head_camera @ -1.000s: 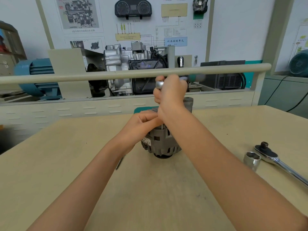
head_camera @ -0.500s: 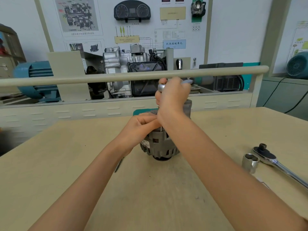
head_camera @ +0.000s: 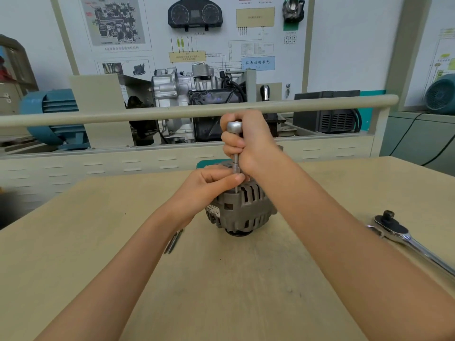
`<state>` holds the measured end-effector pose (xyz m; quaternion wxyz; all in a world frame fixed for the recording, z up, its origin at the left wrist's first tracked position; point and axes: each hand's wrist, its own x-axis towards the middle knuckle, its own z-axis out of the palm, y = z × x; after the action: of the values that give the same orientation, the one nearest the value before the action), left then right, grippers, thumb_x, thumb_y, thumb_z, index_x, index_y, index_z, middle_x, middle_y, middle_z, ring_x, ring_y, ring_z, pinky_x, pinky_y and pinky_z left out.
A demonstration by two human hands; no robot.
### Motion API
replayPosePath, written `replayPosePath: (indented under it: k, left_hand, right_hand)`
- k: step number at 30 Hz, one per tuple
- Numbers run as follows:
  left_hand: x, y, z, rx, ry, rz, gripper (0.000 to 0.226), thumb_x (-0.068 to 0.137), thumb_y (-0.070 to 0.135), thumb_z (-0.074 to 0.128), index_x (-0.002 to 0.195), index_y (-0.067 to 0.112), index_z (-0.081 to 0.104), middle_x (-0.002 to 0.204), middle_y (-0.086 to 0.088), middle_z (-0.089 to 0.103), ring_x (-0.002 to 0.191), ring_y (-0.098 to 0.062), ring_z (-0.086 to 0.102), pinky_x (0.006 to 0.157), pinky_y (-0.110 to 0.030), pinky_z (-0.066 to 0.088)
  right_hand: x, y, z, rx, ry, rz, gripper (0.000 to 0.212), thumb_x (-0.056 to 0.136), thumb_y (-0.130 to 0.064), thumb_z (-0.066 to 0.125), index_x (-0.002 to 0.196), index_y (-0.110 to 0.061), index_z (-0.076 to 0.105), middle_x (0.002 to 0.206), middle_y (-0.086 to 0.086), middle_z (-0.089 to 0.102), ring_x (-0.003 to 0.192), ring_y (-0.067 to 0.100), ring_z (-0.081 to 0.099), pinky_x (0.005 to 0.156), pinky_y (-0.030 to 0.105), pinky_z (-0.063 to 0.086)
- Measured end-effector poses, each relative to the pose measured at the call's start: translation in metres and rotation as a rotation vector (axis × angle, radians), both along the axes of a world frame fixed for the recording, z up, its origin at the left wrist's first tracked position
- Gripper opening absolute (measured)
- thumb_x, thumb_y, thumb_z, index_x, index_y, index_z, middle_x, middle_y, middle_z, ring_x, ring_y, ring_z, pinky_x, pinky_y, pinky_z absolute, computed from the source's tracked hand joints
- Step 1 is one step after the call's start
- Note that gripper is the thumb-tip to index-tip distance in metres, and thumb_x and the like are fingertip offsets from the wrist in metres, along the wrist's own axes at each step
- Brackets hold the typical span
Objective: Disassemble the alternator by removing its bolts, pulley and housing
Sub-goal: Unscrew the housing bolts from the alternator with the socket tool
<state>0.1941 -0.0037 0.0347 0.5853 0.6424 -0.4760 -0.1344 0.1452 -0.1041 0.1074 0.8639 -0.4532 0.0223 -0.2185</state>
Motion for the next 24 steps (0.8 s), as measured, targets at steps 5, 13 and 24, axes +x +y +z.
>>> replayPosePath:
  k: [5, 13, 24]
  left_hand:
    - [0.0, -0.002, -0.002, -0.005, -0.001, 0.023, 0.02, 0.072, 0.044, 0.061, 0.079, 0.035, 0.077, 0.089, -0.002, 0.073, 0.082, -0.009, 0.065, 0.068, -0.013, 0.047]
    - [0.002, 0.001, -0.001, 0.014, 0.024, -0.038, 0.029, 0.078, 0.045, 0.059, 0.098, 0.032, 0.076, 0.11, 0.003, 0.071, 0.104, -0.012, 0.065, 0.078, -0.013, 0.051]
    - [-0.002, -0.001, 0.0, 0.001, 0.036, 0.005, 0.023, 0.077, 0.039, 0.061, 0.088, 0.026, 0.076, 0.099, -0.005, 0.073, 0.085, -0.009, 0.067, 0.068, -0.014, 0.05]
  right_hand:
    - [0.006, 0.014, 0.0, -0.061, -0.019, -0.314, 0.023, 0.093, -0.002, 0.026, 0.083, -0.008, 0.045, 0.047, -0.003, 0.041, 0.023, 0.003, 0.023, 0.028, 0.013, 0.015]
    - [0.002, -0.02, 0.006, -0.101, 0.059, 0.649, 0.025, 0.096, -0.015, 0.027, 0.083, -0.012, 0.047, 0.043, -0.008, 0.046, 0.023, 0.007, 0.016, 0.03, 0.013, 0.009]
    - [0.0, -0.005, -0.002, 0.117, -0.043, -0.148, 0.032, 0.091, -0.003, 0.026, 0.065, -0.014, 0.041, 0.046, -0.005, 0.042, 0.025, 0.004, 0.019, 0.029, 0.014, 0.011]
